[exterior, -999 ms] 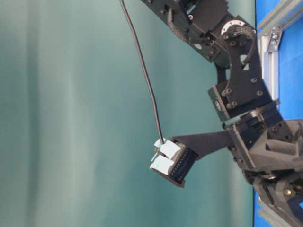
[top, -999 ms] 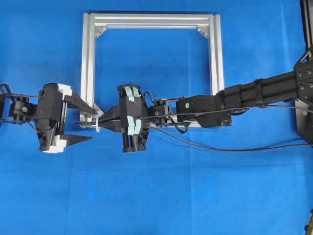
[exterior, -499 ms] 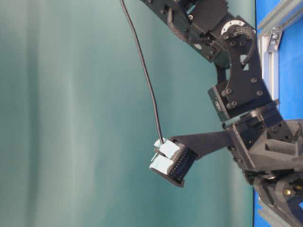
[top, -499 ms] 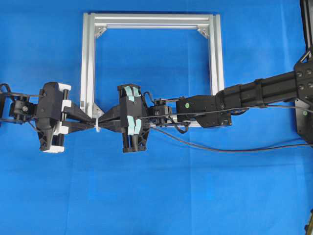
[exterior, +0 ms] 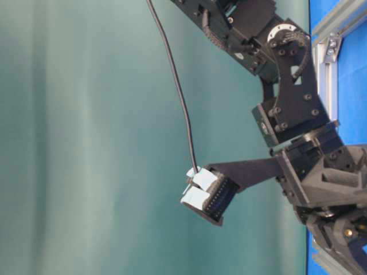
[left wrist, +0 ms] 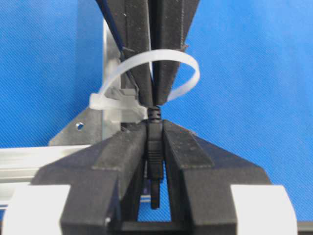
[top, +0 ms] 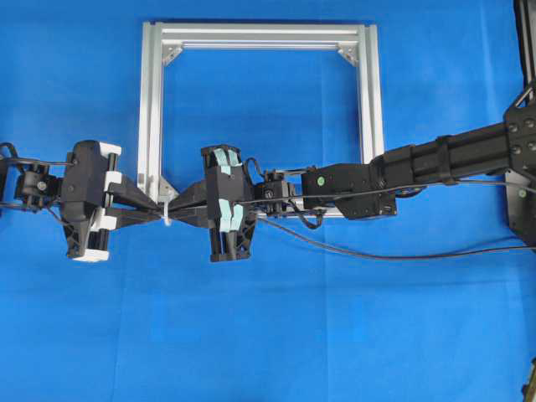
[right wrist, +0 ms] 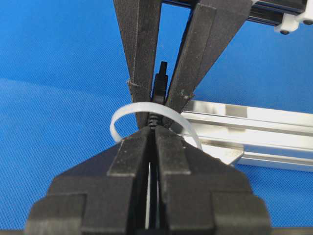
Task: Insert the wire through the string loop located on the left side.
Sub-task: 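Close the left gripper on the plug protruding past the loop, then open the right gripper and pull the cable leftward with the left gripper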
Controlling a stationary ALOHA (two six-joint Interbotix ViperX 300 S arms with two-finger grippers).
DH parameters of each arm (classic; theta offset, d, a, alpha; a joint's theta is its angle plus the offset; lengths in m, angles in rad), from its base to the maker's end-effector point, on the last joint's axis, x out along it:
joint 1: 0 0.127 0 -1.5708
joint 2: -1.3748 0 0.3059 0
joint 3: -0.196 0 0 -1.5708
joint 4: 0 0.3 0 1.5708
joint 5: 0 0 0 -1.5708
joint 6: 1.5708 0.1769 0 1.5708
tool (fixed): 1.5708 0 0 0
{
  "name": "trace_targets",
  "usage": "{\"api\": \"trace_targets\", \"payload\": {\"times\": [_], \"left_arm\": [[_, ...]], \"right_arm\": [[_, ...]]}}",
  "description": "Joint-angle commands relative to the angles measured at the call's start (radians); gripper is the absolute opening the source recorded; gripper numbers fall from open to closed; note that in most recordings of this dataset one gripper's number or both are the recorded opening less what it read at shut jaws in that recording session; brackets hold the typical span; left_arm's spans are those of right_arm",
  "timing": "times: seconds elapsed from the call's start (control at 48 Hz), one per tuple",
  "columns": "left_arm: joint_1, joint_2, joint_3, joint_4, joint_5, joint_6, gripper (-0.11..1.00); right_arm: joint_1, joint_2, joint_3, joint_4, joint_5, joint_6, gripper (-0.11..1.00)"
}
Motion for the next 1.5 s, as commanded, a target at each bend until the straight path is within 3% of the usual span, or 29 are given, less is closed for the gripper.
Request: {"api": "trace_targets", "payload": {"times": [0.0, 0.312, 0.395, 0.562, 0.749, 0.832, 1.145, 1.478], "left_arm": [[-0.002, -0.02, -0.012, 0.002, -0.008, 0.002, 0.07], [-0.002, -0.02, -0.014, 0.002, -0.008, 0.002, 0.08], [-0.002, -0.02, -0.012, 0.003, -0.006, 0.002, 0.07], [-0.002, -0.02, -0.012, 0.002, -0.005, 0.0, 0.08], [-0.002, -0.02, -0.014, 0.003, -0.005, 0.002, 0.08], [-0.002, -0.02, -0.014, 0.002, -0.005, 0.002, 0.08], [-0.014, -0.101, 0.011, 0.002, 0.063, -0.014, 0.08], [-0.072, -0.35, 0.043, 0.002, 0.321, -0.091, 0.08]], "right_arm": [[-0.002, -0.025, -0.017, -0.002, 0.006, -0.002, 0.01], [-0.002, -0.026, -0.015, -0.002, 0.008, 0.002, 0.04], [-0.002, -0.029, -0.014, 0.002, 0.009, 0.002, 0.2], [0.0, -0.041, 0.006, 0.002, 0.005, 0.003, 0.64], [-0.002, -0.048, 0.018, 0.005, 0.005, 0.003, 0.72], [0.0, -0.046, 0.018, 0.006, 0.005, 0.003, 0.89], [0.0, -0.048, 0.021, 0.005, 0.008, 0.003, 0.9], [0.0, -0.051, 0.029, 0.005, 0.003, 0.003, 0.9]]}}
